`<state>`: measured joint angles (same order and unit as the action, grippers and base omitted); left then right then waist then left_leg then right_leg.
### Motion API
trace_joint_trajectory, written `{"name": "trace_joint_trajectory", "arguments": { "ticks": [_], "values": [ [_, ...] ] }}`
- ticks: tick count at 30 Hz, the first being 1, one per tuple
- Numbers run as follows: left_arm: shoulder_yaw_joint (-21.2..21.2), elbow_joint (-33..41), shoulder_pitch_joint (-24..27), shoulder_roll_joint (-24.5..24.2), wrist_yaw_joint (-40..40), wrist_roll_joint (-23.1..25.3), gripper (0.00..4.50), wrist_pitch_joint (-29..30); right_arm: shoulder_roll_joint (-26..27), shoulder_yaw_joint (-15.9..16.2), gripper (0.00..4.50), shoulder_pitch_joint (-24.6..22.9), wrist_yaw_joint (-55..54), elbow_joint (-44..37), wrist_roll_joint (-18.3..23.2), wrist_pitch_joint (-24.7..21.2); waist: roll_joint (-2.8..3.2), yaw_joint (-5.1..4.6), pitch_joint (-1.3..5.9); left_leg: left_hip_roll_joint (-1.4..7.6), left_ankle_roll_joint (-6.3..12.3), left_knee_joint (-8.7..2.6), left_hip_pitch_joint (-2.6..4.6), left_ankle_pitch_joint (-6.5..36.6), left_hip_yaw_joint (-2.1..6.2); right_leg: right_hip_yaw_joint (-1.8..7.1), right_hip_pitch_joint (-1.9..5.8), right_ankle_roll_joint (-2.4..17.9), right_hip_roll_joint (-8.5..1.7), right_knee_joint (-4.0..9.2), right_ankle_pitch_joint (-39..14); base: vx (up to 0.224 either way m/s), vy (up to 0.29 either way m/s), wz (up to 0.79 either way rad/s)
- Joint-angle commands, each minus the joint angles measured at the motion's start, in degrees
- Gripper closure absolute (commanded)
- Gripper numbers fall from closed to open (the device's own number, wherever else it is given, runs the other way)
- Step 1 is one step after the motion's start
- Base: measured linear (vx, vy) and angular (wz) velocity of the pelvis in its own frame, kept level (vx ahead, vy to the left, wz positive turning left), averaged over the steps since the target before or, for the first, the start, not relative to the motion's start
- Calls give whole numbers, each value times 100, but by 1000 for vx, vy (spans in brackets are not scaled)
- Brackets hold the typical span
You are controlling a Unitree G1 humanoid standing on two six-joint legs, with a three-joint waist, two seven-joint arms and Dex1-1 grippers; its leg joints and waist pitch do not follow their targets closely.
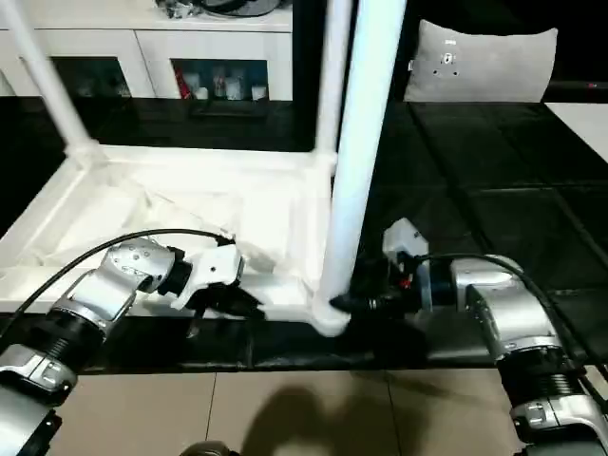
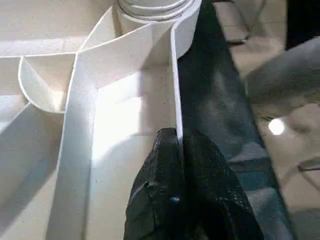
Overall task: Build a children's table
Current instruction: Rotate leg to tighten
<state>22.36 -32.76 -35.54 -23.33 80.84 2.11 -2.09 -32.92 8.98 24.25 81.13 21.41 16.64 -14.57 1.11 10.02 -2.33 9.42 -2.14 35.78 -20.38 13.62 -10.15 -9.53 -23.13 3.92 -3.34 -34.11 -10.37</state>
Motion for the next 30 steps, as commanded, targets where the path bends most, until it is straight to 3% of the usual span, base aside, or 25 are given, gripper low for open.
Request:
{"name": "trace_joint_trajectory", "arguments": {
  "ticks": [1, 8, 15, 16, 19, 21, 22, 23, 24, 27, 30],
  "values": [
    [147, 300, -142, 44, 319, -75, 450, -136, -23, 31, 176, -2, 69, -58, 71, -55, -75, -16, 414, 508, 740, -357, -1, -144, 191, 499, 398, 237, -728, 411, -1273, 0, 0, 0],
    [147, 225, -159, 68, 395, -92, 450, -221, -21, 106, 242, 25, 243, -5, 119, -143, -86, -15, 417, 498, 716, -357, -7, -178, 192, 488, 400, 124, -712, 420, -1314, 0, 0, 0],
    [-88, 263, -111, 186, -9, -238, 450, 282, 153, -111, 253, -46, 203, 10, 342, -312, -98, -18, 410, 486, 675, -362, -8, -141, 178, 481, 401, 69, -704, 449, -1480, 0, 0, 0],
    [-167, 318, -79, 322, -368, -210, 450, 639, 461, -282, 253, -25, -486, 174, 256, -264, -96, -23, 407, 490, 644, -366, -6, -138, 180, 482, 398, 56, -712, 453, -1536, 0, 0, 0],
    [-246, 352, -57, 495, -777, -167, 450, 965, 799, -374, 254, 51, -1342, 367, 70, -315, -106, -71, 387, 442, 486, -388, 4, -25, 178, 451, 415, -36, -717, 539, -1915, 0, 0, 0],
    [-282, 379, -48, 676, -1168, -95, 450, 1267, 1144, -451, 254, 149, -2246, 532, -129, -410, -88, -181, 381, 452, 406, -405, 4, -20, 199, 444, 402, -52, -711, 549, -1961, 0, 0, 0],
    [-288, 382, -48, 714, -1248, -79, 450, 1319, 1215, -470, 254, 166, -2414, 554, -159, -416, -106, -253, 375, 438, 369, -409, -43, -26, 216, 430, 453, -74, -722, 549, -1958, 0, 0, 0],
    [-303, 401, -47, 836, -1512, -31, 450, 1497, 1451, -537, 254, 218, -2960, 617, -251, -434, -112, -304, 387, 433, 348, -411, -14, -38, 210, 449, 432, -53, -726, 545, -1893, 0, 0, 0],
    [-350, 377, -72, 952, -1768, 2, 450, 1626, 1621, -592, 254, 253, -3331, 620, -300, -516, -82, -331, 381, 422, 352, -406, -24, -32, 213, 445, 436, -21, -730, 545, -1880, 0, 0, 0],
    [-507, 262, -211, 1383, -2806, 229, 450, 1975, 2187, -758, 256, 461, -4553, 795, -590, -610, -78, -431, 381, 422, 332, -409, 9, 11, 205, 446, 419, 88, -714, 568, -1874, 0, 0, 0],
    [-620, 248, -281, 1714, -3469, 324, 450, 2144, 2521, -833, 256, 656, -5355, 1029, -789, -267, -72, -442, 381, 413, 391, -406, 3, -27, 197, 458, 427, 94, -719, 573, -1848, 0, 0, 0]
  ]
}}
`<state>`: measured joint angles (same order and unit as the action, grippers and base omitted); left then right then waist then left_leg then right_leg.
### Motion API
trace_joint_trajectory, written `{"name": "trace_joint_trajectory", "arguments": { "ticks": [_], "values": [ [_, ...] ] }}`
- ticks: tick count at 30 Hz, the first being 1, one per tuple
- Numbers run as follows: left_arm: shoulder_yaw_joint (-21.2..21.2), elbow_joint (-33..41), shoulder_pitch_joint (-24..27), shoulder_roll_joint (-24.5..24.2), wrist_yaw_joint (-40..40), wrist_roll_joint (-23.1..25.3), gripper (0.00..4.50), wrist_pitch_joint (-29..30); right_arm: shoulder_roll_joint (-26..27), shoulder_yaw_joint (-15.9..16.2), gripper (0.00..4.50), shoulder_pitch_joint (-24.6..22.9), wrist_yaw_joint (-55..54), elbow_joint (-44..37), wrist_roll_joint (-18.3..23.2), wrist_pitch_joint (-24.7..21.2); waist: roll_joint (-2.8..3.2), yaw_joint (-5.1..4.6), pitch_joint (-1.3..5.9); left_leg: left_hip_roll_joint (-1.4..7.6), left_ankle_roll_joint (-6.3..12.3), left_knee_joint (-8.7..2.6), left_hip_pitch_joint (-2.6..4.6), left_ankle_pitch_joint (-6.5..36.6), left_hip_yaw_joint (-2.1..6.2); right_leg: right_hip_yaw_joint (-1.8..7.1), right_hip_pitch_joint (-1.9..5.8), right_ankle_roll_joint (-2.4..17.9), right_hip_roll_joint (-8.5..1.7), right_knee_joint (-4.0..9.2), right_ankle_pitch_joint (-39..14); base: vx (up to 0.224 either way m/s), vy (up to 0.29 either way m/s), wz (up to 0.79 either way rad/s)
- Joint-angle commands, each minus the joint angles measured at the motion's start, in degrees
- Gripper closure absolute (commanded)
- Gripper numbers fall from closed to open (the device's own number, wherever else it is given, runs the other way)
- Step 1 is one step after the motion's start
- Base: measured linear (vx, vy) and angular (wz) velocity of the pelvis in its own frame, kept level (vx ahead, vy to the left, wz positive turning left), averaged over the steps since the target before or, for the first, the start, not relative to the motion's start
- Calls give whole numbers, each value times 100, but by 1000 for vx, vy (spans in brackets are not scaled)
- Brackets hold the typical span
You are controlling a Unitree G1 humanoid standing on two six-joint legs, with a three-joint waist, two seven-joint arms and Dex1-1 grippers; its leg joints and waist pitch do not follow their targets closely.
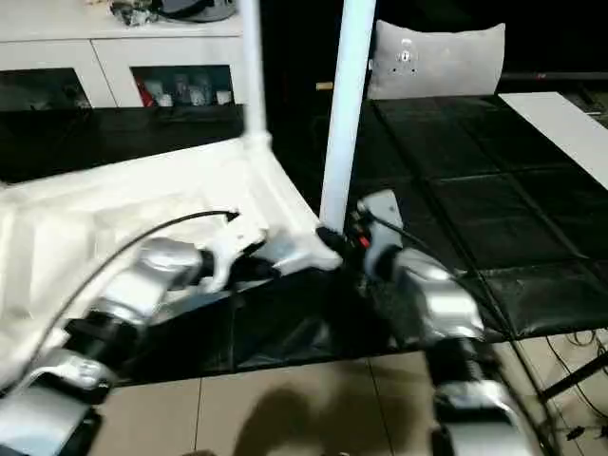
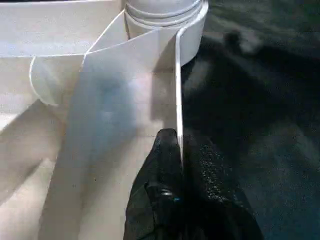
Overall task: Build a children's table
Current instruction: Rotate leg to tighten
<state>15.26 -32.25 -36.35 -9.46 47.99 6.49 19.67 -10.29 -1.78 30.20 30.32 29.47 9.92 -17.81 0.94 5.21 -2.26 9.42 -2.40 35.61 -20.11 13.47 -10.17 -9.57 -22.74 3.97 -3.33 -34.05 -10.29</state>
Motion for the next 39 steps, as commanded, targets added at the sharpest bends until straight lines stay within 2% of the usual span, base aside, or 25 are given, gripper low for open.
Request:
{"name": "trace_joint_trajectory", "arguments": {
  "ticks": [1, 2, 3, 4, 5, 10, 11, 13, 15, 19, 20, 22, 24, 26, 28, 29, 31, 33, 34, 36, 37, 39],
  "values": [
    [91, 191, -206, 365, -248, -97, 450, -35, 296, 233, 256, 81, -338, 260, -132, 176, -66, 40, 381, 421, 444, -388, -32, -21, 201, 470, 390, 99, -729, 549, -1793, 0, 0, 0],
    [117, 173, -216, 392, -353, -26, 450, -108, 343, 171, 222, 90, -392, 268, -108, 309, -56, 48, 388, 435, 491, -387, -30, -60, 209, 481, 388, 124, -735, 526, -1656, 0, 0, 0],
    [151, 172, -216, 388, -393, 32, 450, -160, 359, 116, 222, 82, -401, 239, -66, 341, -58, 45, 385, 440, 525, -386, -38, -75, 211, 485, 388, 130, -732, 518, -1594, 0, 0, 0],
    [165, 176, -214, 380, -392, 50, 450, -172, 359, 97, 188, 76, -395, 223, -47, 335, -54, 50, 397, 445, 548, -380, -36, -103, 212, 492, 393, 150, -739, 503, -1510, 0, 0, 0],
    [197, 216, -192, 354, -368, 86, 450, -170, 339, 48, 185, 34, -333, 137, 8, 295, -51, 53, 393, 466, 621, -383, -37, -145, 223, 499, 389, 220, -741, 471, -1333, 0, 0, 0],
    [245, 330, -80, 188, -224, 107, 450, -222, -15, 13, 145, -277, 135, -233, 34, 373, -56, 93, 398, 479, 668, -374, -30, -160, 217, 518, 399, 298, -758, 440, -1174, 0, 0, 0],
    [242, 302, -82, 168, -221, 110, 450, -254, -73, 6, 139, -308, 217, -243, 52, 412, -31, 115, 402, 475, 721, -363, -39, -193, 217, 515, 399, 294, -748, 433, -1037, 0, 0, 0],
    [271, 220, -79, 8, -20, 104, 450, -549, -408, 19, 126, -456, 744, -339, 132, 602, -15, 146, 411, 474, 740, -356, -41, -216, 221, 514, 404, 312, -752, 422, -976, 0, 0, 0],
    [286, 184, -69, -123, 161, 90, 450, -691, -675, 40, 109, -549, 1186, -437, 229, 624, -26, 178, 415, 464, 811, -342, -37, -187, 211, 518, 407, 289, -739, 416, -915, 0, 0, 0],
    [340, 194, -25, -337, 609, 1, 450, -947, -1066, 160, 91, -641, 1847, -600, 290, 584, -35, 191, 394, 448, 814, -348, -57, -96, 205, 482, 409, 191, -722, 461, -1231, 0, 0, 0],
    [395, 217, 11, -562, 1069, -92, 450, -1185, -1395, 247, 91, -674, 2392, -715, 325, 556, -46, 193, 390, 444, 810, -350, -60, -92, 206, 482, 409, 167, -716, 469, -1278, 0, 0, 0],
    [471, 229, 28, -833, 1590, -185, 450, -1472, -1726, 328, 91, -671, 2998, -794, 375, 572, -42, 238, 391, 441, 869, -339, -66, -66, 203, 478, 408, 57, -697, 473, -1374, 0, 0, 0],
    [510, 208, 16, -939, 1802, -232, 450, -1620, -1826, 350, 91, -653, 3263, -793, 432, 582, -31, 268, 391, 466, 872, -340, -44, -64, 201, 477, 376, 46, -694, 468, -1370, 0, 0, 0],
    [547, 169, -9, -1038, 2044, -276, 450, -1807, -1932, 435, 117, -640, 3574, -790, 467, 738, -26, 309, 390, 470, 839, -341, -36, -45, 192, 475, 365, 71, -696, 470, -1416, 0, 0, 0],
    [614, 184, -19, -1137, 2307, -303, 450, -1946, -2014, 524, 127, -622, 3852, -783, 500, 793, -15, 345, 397, 489, 800, -348, -21, -49, 201, 476, 357, 133, -706, 459, -1398, 0, 0, 0],
    [685, 210, -19, -1220, 2533, -318, 450, -2070, -2084, 605, 149, -622, 4130, -809, 541, 763, -13, 370, 411, 532, 811, -343, -12, -125, 215, 492, 353, 236, -713, 407, -1156, 0, 0, 0],
    [769, 260, -6, -1314, 2793, -341, 450, -2191, -2176, 722, 159, -668, 4490, -956, 641, 644, -7, 407, 423, 570, 869, -328, -2, -214, 224, 506, 344, 367, -735, 355, -874, 0, 0, 0],
    [877, 307, 5, -1438, 3154, -386, 450, -2405, -2309, 888, 172, -749, 4962, -1229, 821, 419, -19, 442, 420, 564, 912, -324, -12, -174, 223, 514, 358, 403, -747, 337, -809, 0, 0, 0],
    [897, 305, -2, -1456, 3264, -400, 450, -2466, -2330, 927, 182, -757, 5089, -1272, 855, 348, -44, 458, 407, 547, 898, -333, -14, -114, 209, 515, 359, 369, -753, 366, -944, 0, 0, 0],
    [910, 304, -14, -1460, 3373, -414, 450, -2511, -2331, 970, 203, -758, 5207, -1298, 867, 292, -27, 473, 391, 526, 801, -345, -17, -16, 195, 506, 357, 292, -750, 413, -1257, 0, 0, 0],
    [911, 306, -17, -1458, 3386, -417, 450, -2513, -2328, 980, 208, -758, 5222, -1303, 872, 276, -40, 479, 387, 516, 723, -356, -10, 18, 192, 498, 360, 232, -739, 439, -1446, 0, 0, 0],
    [920, 308, -30, -1444, 3443, -435, 450, -2537, -2310, 1024, 227, -747, 5305, -1303, 906, 196, -36, 477, 382, 525, 665, -364, -9, 67, 199, 496, 358, 182, -731, 454, -1557, 0, 0, 0]
  ]
}}
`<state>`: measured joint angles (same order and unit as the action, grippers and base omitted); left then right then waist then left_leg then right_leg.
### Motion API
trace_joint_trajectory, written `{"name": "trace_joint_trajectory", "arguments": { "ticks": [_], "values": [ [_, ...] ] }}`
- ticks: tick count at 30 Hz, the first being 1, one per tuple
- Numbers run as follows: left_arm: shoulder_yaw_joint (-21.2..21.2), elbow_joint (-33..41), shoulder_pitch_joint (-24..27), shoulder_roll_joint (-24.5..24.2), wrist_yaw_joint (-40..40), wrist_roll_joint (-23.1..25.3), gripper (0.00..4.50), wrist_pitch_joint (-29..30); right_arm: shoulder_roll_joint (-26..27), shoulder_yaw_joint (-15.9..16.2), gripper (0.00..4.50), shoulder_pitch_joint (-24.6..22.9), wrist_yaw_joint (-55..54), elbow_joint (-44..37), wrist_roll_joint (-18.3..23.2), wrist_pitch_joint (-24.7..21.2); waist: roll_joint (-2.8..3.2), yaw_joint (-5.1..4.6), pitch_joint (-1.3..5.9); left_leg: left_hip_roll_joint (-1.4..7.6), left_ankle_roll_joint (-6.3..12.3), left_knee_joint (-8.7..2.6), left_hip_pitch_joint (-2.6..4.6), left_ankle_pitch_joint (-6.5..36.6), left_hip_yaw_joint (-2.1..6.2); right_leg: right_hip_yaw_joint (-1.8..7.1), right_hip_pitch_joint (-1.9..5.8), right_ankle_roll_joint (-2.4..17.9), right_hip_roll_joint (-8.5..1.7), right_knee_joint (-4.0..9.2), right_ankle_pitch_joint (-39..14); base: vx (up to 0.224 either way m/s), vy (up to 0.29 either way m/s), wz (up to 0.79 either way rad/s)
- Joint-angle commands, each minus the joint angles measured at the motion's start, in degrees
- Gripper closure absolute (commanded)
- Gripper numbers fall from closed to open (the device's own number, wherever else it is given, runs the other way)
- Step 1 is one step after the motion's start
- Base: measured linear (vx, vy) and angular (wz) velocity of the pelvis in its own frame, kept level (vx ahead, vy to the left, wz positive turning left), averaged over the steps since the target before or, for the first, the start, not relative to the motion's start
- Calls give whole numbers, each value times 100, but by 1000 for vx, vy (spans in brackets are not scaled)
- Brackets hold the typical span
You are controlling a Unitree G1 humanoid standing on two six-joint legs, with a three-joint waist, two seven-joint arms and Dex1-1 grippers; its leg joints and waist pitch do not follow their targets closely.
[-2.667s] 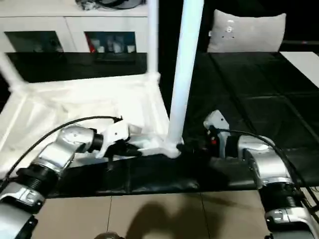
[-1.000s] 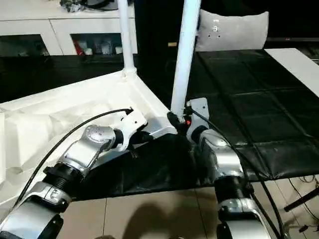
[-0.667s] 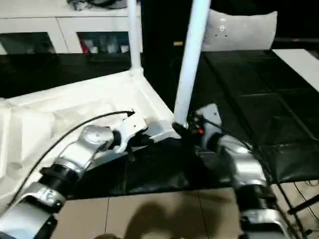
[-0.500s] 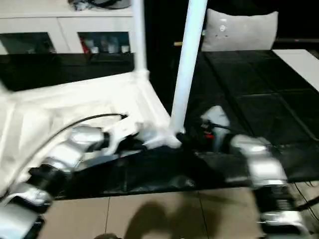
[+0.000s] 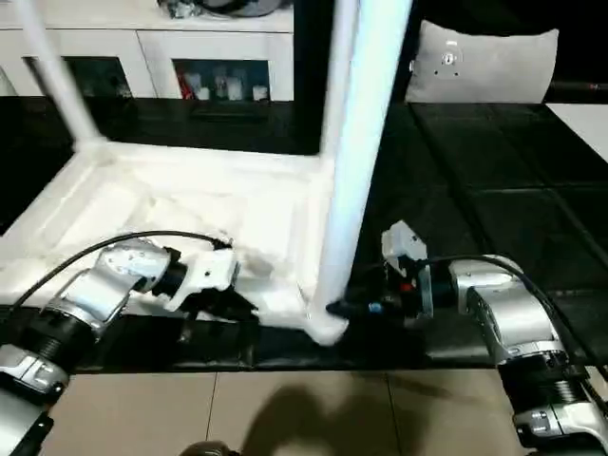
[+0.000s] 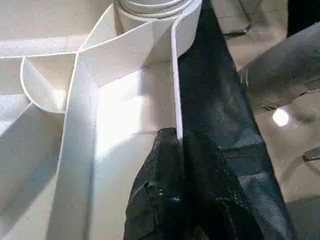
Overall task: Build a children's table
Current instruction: Rotate leg to tighten
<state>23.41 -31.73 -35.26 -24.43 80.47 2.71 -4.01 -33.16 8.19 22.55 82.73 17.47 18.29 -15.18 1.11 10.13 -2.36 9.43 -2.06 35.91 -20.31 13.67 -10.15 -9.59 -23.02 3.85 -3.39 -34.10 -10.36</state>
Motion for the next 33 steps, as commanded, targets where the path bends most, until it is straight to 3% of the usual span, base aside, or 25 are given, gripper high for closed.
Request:
{"name": "trace_joint_trajectory", "arguments": {
  "ticks": [1, 10, 12, 14, 16, 18, 20, 21, 26, 28, 29, 30, 31, 33],
  "values": [
    [106, 254, -142, 56, 203, -61, 450, -173, -19, 32, 227, 22, 75, -98, 71, -71, -56, -20, 397, 530, 601, -396, 17, 50, 204, 498, 385, 174, -727, 457, -1549, 0, 0, 0],
    [63, 193, -140, 120, 224, -160, 450, -34, 9, 195, 258, 118, 290, 132, 84, -240, -76, -30, 412, 507, 635, -376, -4, -83, 192, 490, 388, 136, -717, 435, -1392, 0, 0, 0],
    [-91, 303, -107, 231, 24, -285, 450, 393, 257, 112, 260, 166, -68, 444, -77, 132, -74, -36, 402, 488, 589, -383, -10, -20, 181, 483, 386, 109, -727, 460, -1561, 0, 0, 0],
    [-217, 381, -133, 364, -339, -294, 450, 960, 574, 9, 260, 290, -846, 826, -295, 212, -53, -73, 384, 476, 498, -398, 3, 86, 174, 470, 377, 105, -728, 502, -1815, 0, 0, 0],
    [-263, 349, -159, 445, -595, -230, 450, 1113, 718, -86, 261, 362, -1284, 1006, -358, 142, -67, -167, 354, 467, 342, -432, 28, 238, 203, 436, 390, 48, -718, 579, -2174, 0, 0, 0],
    [-344, 240, -199, 707, -1370, 3, 450, 1502, 1103, -380, 262, 540, -2491, 1267, -436, -190, -94, -256, 347, 450, 302, -437, 22, 276, 198, 436, 409, 5, -713, 606, -2278, 0, 0, 0],
    [-370, 223, -202, 791, -1574, 44, 450, 1603, 1229, -438, 262, 576, -2820, 1250, -459, -329, -80, -334, 331, 455, 256, -442, 53, 349, 208, 425, 397, -18, -716, 649, -2412, 0, 0, 0],
    [-370, 223, -202, 791, -1574, 44, 450, 1603, 1229, -438, 262, 576, -2820, 1250, -459, -329, -86, -368, 346, 432, 271, -436, 32, 335, 212, 434, 431, -43, -734, 639, -2398, 0, 0, 0],
    [-370, 223, -202, 791, -1574, 44, 450, 1603, 1229, -438, 262, 576, -2820, 1250, -459, -329, -96, -394, 370, 409, 540, -412, -9, 102, 192, 461, 433, -7, -705, 573, -1982, 0, 0, 0],
    [-498, 108, -293, 1192, -2346, 136, 450, 1840, 1732, -568, 262, 751, -3810, 1237, -550, -489, -55, -401, 368, 457, 517, -422, 10, 69, 209, 458, 407, 75, -709, 555, -1907, 0, 0, 0],
    [-600, 8, -392, 1542, -2982, 207, 450, 1961, 2151, -675, 227, 906, -4534, 1262, -623, -450, -63, -459, 357, 487, 386, -438, 17, 102, 227, 444, 389, 130, -714, 568, -1958, 0, 0, 0],
    [-600, 8, -392, 1542, -2982, 207, 450, 1961, 2151, -675, 193, 906, -4534, 1262, -623, -450, -56, -468, 356, 482, 328, -441, 40, 150, 231, 436, 379, 139, -715, 595, -2011, 0, 0, 0],
    [-610, 2, -408, 1584, -3067, 224, 450, 1965, 2212, -692, 193, 915, -4611, 1232, -644, -397, -53, -459, 382, 437, 287, -429, 39, 174, 220, 452, 417, 147, -743, 595, -2030, 0, 0, 0],
    [-577, 94, -366, 1488, -2982, 252, 450, 1971, 2161, -691, 180, 870, -4453, 1170, -656, -276, -55, -454, 378, 436, 397, -430, 4, 134, 210, 475, 426, 144, -739, 578, -1888, 0, 0, 0]
  ]
}}
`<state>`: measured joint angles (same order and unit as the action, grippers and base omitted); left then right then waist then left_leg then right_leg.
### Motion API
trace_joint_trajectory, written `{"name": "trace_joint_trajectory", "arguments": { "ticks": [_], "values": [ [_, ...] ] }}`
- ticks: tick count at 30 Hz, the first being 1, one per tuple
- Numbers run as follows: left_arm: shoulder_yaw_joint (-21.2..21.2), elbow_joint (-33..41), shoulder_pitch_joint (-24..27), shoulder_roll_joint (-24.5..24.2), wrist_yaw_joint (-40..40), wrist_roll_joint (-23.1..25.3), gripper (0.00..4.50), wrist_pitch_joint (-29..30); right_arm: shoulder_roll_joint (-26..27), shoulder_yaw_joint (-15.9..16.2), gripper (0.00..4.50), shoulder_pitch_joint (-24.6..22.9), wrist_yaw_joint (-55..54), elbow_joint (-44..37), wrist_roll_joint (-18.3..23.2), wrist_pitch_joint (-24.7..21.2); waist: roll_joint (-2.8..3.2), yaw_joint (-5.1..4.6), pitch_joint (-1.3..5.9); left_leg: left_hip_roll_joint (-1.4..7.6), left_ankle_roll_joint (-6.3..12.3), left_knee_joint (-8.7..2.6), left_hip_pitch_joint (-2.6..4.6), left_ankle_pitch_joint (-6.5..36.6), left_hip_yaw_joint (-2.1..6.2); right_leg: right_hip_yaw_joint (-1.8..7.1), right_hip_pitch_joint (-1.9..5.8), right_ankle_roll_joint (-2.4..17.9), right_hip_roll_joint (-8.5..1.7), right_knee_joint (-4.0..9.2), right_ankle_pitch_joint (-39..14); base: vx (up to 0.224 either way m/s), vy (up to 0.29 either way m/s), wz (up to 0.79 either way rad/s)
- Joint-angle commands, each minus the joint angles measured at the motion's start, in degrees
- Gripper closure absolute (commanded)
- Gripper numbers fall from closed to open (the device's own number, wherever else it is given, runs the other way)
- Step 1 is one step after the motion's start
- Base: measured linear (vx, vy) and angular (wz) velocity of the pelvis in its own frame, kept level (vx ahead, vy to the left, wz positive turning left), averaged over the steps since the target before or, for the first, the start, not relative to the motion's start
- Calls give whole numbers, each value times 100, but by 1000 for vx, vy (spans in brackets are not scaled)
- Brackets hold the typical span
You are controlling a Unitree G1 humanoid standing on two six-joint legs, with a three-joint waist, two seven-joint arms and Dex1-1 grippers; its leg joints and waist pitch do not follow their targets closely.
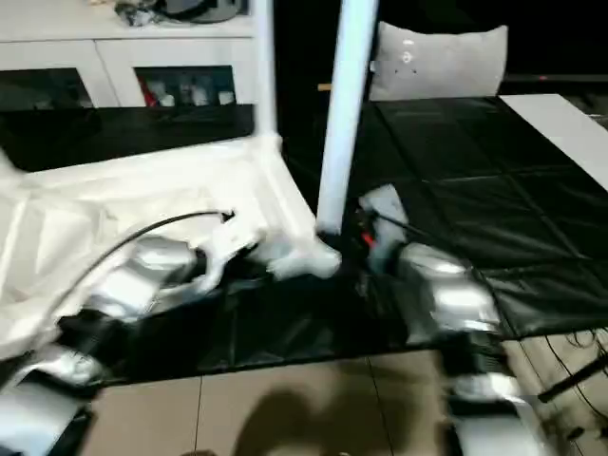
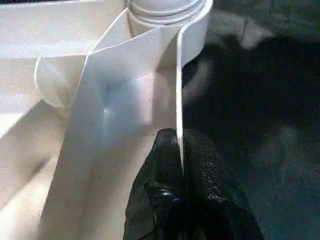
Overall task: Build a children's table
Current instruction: Rotate leg to tighten
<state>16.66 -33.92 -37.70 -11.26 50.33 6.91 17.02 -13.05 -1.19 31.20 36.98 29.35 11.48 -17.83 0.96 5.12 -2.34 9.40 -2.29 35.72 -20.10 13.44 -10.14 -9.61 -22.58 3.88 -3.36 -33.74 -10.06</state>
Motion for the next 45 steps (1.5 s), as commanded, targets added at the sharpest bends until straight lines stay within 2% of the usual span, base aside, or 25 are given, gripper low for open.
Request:
{"name": "trace_joint_trajectory", "arguments": {
  "ticks": [1, 2, 3, 4, 5, 6, 8, 10, 11, 15, 17, 19, 20, 23, 28, 32, 35, 38, 41, 43, 45],
  "values": [
    [104, 317, -115, 150, 56, -165, 450, -162, 135, 243, 180, -3, 150, -31, 32, 4, -44, 49, 389, 459, 483, -408, -31, 81, 224, 486, 391, 164, -748, 506, -1733, 0, 0, 0],
    [129, 341, -65, 29, 204, -145, 450, -338, 12, 257, 150, -72, 329, -159, 69, 42, -45, 54, 411, 462, 551, -388, -39, -47, 223, 501, 392, 223, -752, 459, -1456, 0, 0, 0],
    [138, 371, -32, -30, 291, -139, 450, -420, -62, 273, 150, -115, 416, -242, 84, 60, -45, 67, 429, 466, 596, -379, -45, -152, 233, 508, 399, 265, -752, 414, -1244, 0, 0, 0],
    [140, 378, -23, -47, 322, -143, 450, -440, -84, 277, 145, -127, 446, -263, 89, 64, -52, 69, 443, 476, 711, -359, -64, -358, 238, 520, 395, 363, -744, 335, -795, 0, 0, 0],
    [143, 388, -11, -70, 367, -152, 450, -466, -113, 280, 142, -144, 486, -291, 95, 70, -54, 73, 452, 473, 772, -345, -72, -431, 235, 519, 388, 403, -745, 311, -625, 0, 0, 0],
    [148, 391, -5, -91, 403, -154, 450, -494, -137, 278, 142, -157, 535, -315, 99, 73, -51, 70, 431, 472, 839, -345, -81, -419, 222, 513, 374, 438, -751, 326, -611, 0, 0, 0],
    [185, 404, 40, -299, 788, -184, 450, -701, -456, 273, 109, -308, 1135, -589, 162, 193, -60, 116, 414, 438, 838, -344, -80, -271, 198, 495, 391, 293, -739, 393, -1019, 0, 0, 0],
    [230, 397, 44, -433, 995, -198, 450, -829, -639, 327, 101, -384, 1416, -696, 142, 424, -50, 157, 411, 473, 848, -351, -62, -253, 201, 500, 370, 228, -723, 386, -1071, 0, 0, 0],
    [260, 358, 30, -519, 1137, -199, 450, -861, -803, 404, 76, -425, 1633, -750, 110, 468, -43, 179, 411, 491, 832, -355, -45, -222, 207, 496, 355, 240, -727, 388, -1099, 0, 0, 0],
    [382, 221, 3, -818, 1886, -326, 450, -1399, -1423, 655, 76, -553, 2652, -910, 93, 698, -52, 249, 397, 496, 810, -362, -35, -105, 196, 514, 360, 209, -730, 387, -1182, 0, 0, 0],
    [417, 212, -7, -918, 2212, -391, 450, -1552, -1633, 726, 76, -592, 3163, -991, 196, 644, -46, 336, 405, 503, 817, -353, -13, -69, 188, 508, 349, 199, -722, 391, -1208, 0, 0, 0],
    [451, 216, -12, -980, 2389, -407, 450, -1627, -1754, 781, 100, -633, 3468, -1077, 267, 591, -50, 380, 413, 523, 843, -350, -27, -129, 195, 513, 351, 219, -728, 360, -1089, 0, 0, 0],
    [537, 232, -14, -1096, 2770, -472, 450, -1802, -1947, 905, 109, -677, 3978, -1183, 403, 503, -64, 404, 412, 523, 853, -349, -26, -130, 197, 502, 349, 224, -723, 360, -1101, 0, 0, 0],
    [645, 286, 7, -1208, 3114, -514, 450, -1918, -2092, 1043, 134, -734, 4411, -1335, 542, 436, -55, 465, 411, 527, 833, -352, -15, -88, 195, 505, 343, 199, -722, 370, -1223, 0, 0, 0],
    [745, 382, 37, -1281, 3472, -575, 450, -2005, -2169, 1237, 167, -745, 4862, -1396, 657, 269, -63, 494, 407, 529, 727, -367, -14, -45, 195, 504, 341, 203, -735, 390, -1380, 0, 0, 0],
    [776, 355, 51, -1269, 3571, -570, 450, -2097, -2069, 1369, 203, -675, 5058, -1170, 579, 325, -72, 497, 413, 505, 690, -360, -39, -93, 193, 497, 354, 155, -726, 388, -1360, 0, 0, 0],
    [785, 298, 37, -1253, 3575, -571, 450, -2139, -1974, 1430, 240, -628, 5068, -887, 491, 486, -70, 485, 414, 496, 661, -360, -41, -57, 189, 485, 351, 115, -720, 403, -1445, 0, 0, 0],
    [747, 252, 26, -1224, 3519, -602, 450, -2112, -1874, 1406, 244, -614, 5080, -610, 504, 592, -69, 451, 402, 495, 644, -368, -36, 2, 187, 475, 345, 99, -713, 428, -1549, 0, 0, 0],
    [630, 272, 38, -1178, 3353, -668, 450, -1872, -1769, 1305, 253, -671, 5009, -375, 590, 655, -72, 429, 379, 484, 577, -385, -19, 146, 176, 464, 350, -12, -711, 496, -1934, 0, 0, 0],
    [487, 269, 39, -1086, 3141, -757, 450, -1693, -1668, 1235, 253, -683, 4699, -109, 445, 974, -76, 424, 374, 475, 541, -387, -7, 187, 173, 460, 349, -27, -714, 517, -2043, 0, 0, 0],
    [307, 293, 49, -937, 2778, -852, 450, -1313, -1344, 1113, 254, -482, 3762, 752, 110, 1390, -71, 393, 361, 464, 465, -399, 4, 252, 171, 448, 336, 1, -726, 538, -2161, 0, 0, 0]
  ]
}}
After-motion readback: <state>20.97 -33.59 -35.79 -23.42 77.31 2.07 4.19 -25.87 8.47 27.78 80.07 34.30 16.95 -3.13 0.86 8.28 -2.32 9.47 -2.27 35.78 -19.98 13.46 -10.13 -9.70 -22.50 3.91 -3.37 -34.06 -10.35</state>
